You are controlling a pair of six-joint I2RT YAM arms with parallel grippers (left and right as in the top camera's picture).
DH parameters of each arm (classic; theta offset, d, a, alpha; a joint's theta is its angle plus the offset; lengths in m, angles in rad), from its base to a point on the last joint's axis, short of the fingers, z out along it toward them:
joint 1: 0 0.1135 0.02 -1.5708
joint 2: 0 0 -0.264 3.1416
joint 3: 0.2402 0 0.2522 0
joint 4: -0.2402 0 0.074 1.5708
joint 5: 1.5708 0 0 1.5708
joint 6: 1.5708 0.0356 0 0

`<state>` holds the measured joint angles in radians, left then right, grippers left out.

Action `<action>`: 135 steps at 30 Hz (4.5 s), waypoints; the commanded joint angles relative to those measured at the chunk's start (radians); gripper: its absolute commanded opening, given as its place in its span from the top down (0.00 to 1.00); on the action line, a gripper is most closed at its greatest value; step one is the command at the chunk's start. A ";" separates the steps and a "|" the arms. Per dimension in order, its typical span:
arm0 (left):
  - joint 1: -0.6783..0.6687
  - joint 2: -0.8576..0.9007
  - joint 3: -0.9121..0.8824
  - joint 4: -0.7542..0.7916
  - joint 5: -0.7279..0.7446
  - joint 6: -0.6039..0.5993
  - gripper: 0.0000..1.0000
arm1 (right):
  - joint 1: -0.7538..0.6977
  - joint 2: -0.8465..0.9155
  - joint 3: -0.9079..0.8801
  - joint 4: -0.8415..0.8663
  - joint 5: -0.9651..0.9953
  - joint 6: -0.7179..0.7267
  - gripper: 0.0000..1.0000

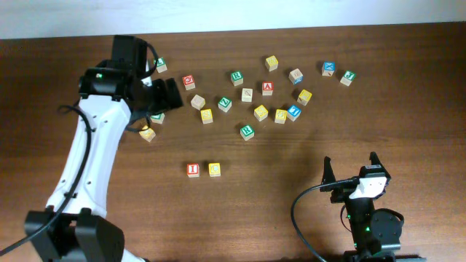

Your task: Spell out ICRA

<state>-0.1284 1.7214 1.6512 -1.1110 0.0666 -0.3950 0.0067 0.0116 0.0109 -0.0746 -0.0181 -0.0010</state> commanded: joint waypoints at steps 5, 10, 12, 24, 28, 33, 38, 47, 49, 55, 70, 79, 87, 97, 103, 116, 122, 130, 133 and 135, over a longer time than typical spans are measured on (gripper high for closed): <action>-0.112 0.185 0.003 0.019 -0.045 0.143 0.01 | -0.007 -0.006 -0.005 -0.005 0.008 -0.002 0.02; -0.120 0.274 0.003 0.124 -0.090 0.143 0.01 | -0.007 -0.006 -0.005 -0.005 0.008 -0.002 0.02; -0.120 0.283 0.003 0.154 -0.090 0.143 0.01 | -0.007 -0.006 -0.005 -0.005 0.008 -0.002 0.02; -0.110 0.227 0.118 0.077 -0.023 0.116 0.01 | -0.007 -0.006 -0.005 -0.005 0.008 -0.002 0.02; -0.110 0.155 0.118 0.025 0.019 0.116 0.01 | -0.007 -0.006 -0.005 -0.005 0.008 -0.002 0.02; -0.015 0.097 0.118 -0.067 0.012 -0.057 0.01 | -0.007 -0.006 -0.005 -0.005 0.008 -0.002 0.02; 0.200 0.094 0.117 -0.196 0.012 -0.068 0.01 | -0.007 -0.006 -0.005 -0.005 0.008 -0.002 0.02; 0.308 0.095 0.113 -0.235 -0.036 -0.116 0.01 | -0.007 -0.006 -0.005 -0.005 0.008 -0.002 0.02; 0.308 0.095 0.113 -0.220 -0.093 -0.208 0.01 | -0.007 -0.006 -0.005 -0.005 0.008 -0.002 0.02; 0.308 0.098 0.113 -0.027 -0.222 -0.212 0.01 | -0.007 -0.006 -0.005 -0.005 0.008 -0.002 0.02; 0.308 0.099 0.113 -0.031 -0.202 -0.212 0.01 | -0.007 -0.006 -0.005 -0.005 0.008 -0.002 0.02; 0.299 0.103 0.099 -0.015 -0.003 -0.096 0.01 | -0.007 -0.006 -0.005 -0.005 0.008 -0.002 0.02; 0.120 0.127 0.099 0.003 0.147 0.054 0.01 | -0.007 -0.006 -0.005 -0.005 0.008 -0.002 0.02; -0.144 0.270 0.099 -0.031 0.112 0.143 0.01 | -0.007 -0.006 -0.005 -0.005 0.008 -0.002 0.02; -0.180 0.274 0.099 -0.060 0.114 0.149 0.01 | -0.007 -0.006 -0.005 -0.005 0.008 -0.002 0.02; 0.067 0.274 0.099 -0.083 -0.071 0.040 0.01 | -0.007 -0.006 -0.005 -0.005 0.008 -0.002 0.02; 0.201 0.274 0.098 -0.168 -0.086 0.041 0.01 | -0.007 -0.006 -0.005 -0.005 0.008 -0.002 0.02; 0.236 0.274 0.098 -0.154 -0.108 0.040 0.01 | -0.007 -0.006 -0.005 0.119 -0.351 0.211 0.02; 0.236 0.274 0.098 -0.154 -0.108 0.040 0.01 | -0.007 -0.006 -0.005 0.177 -0.687 0.414 0.01; 0.236 0.274 0.098 -0.154 -0.108 0.040 0.01 | -0.007 -0.006 -0.005 0.294 -0.706 0.488 0.02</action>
<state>0.1040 1.9865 1.7515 -1.2675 -0.0296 -0.3408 0.0059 0.0135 0.0105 0.1291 -0.5472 0.3252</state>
